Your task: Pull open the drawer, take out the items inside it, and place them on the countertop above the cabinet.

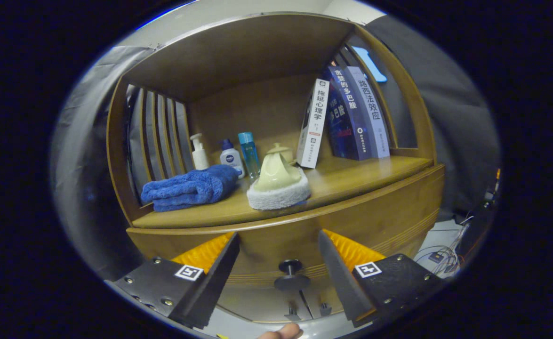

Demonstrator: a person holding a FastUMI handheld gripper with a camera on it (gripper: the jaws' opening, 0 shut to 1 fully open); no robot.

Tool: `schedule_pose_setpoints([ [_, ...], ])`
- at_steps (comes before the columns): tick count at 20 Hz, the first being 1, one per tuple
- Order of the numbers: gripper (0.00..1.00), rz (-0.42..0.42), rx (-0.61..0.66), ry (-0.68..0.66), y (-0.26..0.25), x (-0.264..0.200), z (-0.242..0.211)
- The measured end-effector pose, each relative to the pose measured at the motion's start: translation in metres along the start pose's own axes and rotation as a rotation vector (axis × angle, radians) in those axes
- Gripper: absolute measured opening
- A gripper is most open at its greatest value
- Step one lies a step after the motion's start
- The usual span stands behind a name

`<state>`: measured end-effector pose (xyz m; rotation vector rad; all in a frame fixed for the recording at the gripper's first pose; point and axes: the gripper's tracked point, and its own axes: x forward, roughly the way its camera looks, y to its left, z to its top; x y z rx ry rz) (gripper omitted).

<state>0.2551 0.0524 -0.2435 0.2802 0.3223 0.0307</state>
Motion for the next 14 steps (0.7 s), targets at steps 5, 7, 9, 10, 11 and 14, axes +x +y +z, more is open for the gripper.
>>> schedule_pose_setpoints([
  [5,1.00,0.001,0.006,-0.005,-0.0008,0.0043,0.0004],
  [7,1.00,0.002,0.013,-0.009,-0.0016,0.0043,0.0001],
  [9,1.00,0.002,0.015,-0.007,-0.0024,0.0041,0.0002],
  [10,1.00,0.002,0.016,-0.007,-0.0027,0.0053,0.0006],
  [11,1.00,0.001,0.016,-0.004,-0.0029,0.0056,-0.0002],
  [14,1.00,0.000,0.024,0.013,-0.0058,0.0043,-0.0027],
])
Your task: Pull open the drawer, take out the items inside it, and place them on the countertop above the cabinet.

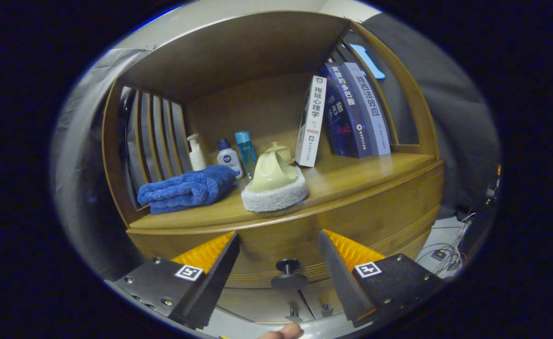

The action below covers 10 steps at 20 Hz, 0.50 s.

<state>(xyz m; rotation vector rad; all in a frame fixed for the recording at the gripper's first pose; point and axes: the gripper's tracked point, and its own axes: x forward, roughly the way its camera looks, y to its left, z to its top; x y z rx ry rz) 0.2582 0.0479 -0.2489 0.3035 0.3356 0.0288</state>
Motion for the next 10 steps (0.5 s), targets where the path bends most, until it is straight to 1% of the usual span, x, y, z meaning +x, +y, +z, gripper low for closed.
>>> schedule_pose_setpoints([
  [2,1.00,-0.017,-0.013,0.025,-0.005,0.002,-0.003],
  [4,1.00,-0.045,-0.054,0.056,-0.011,-0.001,-0.008],
  [6,1.00,-0.024,-0.069,0.050,-0.005,-0.006,-0.003],
  [10,1.00,-0.012,-0.089,0.027,0.000,-0.029,0.013],
])
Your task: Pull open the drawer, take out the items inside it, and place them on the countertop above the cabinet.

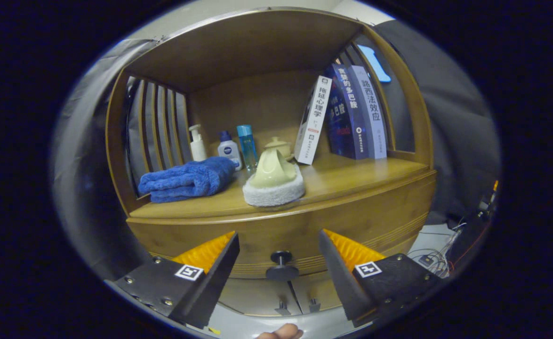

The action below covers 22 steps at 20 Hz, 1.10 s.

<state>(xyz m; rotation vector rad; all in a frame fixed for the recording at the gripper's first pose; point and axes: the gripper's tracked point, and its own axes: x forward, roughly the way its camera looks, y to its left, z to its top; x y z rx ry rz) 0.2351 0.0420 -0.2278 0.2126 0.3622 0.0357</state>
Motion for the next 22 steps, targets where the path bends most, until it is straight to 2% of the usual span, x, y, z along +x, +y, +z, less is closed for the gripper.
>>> schedule_pose_setpoints([
  [3,1.00,-0.001,-0.033,-0.054,0.003,-0.033,0.030],
  [9,1.00,-0.082,-0.131,-0.163,-0.001,-0.122,0.110],
  [12,1.00,-0.132,-0.169,-0.188,-0.007,-0.170,0.136],
  [16,1.00,-0.196,-0.155,-0.184,-0.022,-0.217,0.143],
  [22,1.00,-0.301,-0.166,-0.174,-0.048,-0.275,0.124],
])
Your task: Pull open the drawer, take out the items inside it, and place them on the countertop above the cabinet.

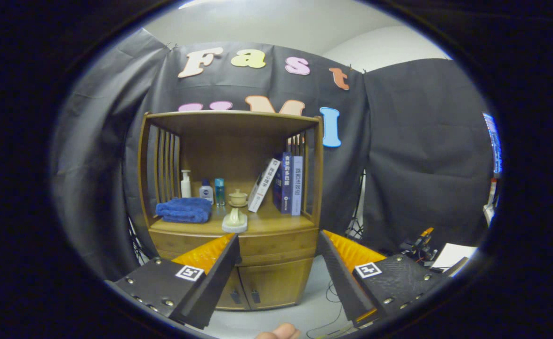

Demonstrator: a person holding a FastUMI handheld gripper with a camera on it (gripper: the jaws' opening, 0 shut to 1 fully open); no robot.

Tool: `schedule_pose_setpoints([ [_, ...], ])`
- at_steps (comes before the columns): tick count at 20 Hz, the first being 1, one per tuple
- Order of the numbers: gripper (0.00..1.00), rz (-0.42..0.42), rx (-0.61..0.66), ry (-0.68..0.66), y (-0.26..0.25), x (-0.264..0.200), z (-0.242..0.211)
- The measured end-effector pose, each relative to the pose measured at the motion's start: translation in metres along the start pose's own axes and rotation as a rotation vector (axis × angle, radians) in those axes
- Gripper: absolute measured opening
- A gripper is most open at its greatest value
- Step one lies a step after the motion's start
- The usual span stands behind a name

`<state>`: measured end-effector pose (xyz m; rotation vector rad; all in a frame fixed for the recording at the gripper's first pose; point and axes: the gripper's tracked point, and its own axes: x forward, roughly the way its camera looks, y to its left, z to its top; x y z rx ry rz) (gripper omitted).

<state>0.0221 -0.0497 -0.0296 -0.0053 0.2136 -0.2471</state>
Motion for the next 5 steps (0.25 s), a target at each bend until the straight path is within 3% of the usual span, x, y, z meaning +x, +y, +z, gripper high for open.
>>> schedule_pose_setpoints([
  [5,1.00,-0.047,-0.018,0.004,-0.0137,-0.0149,-0.0058],
])
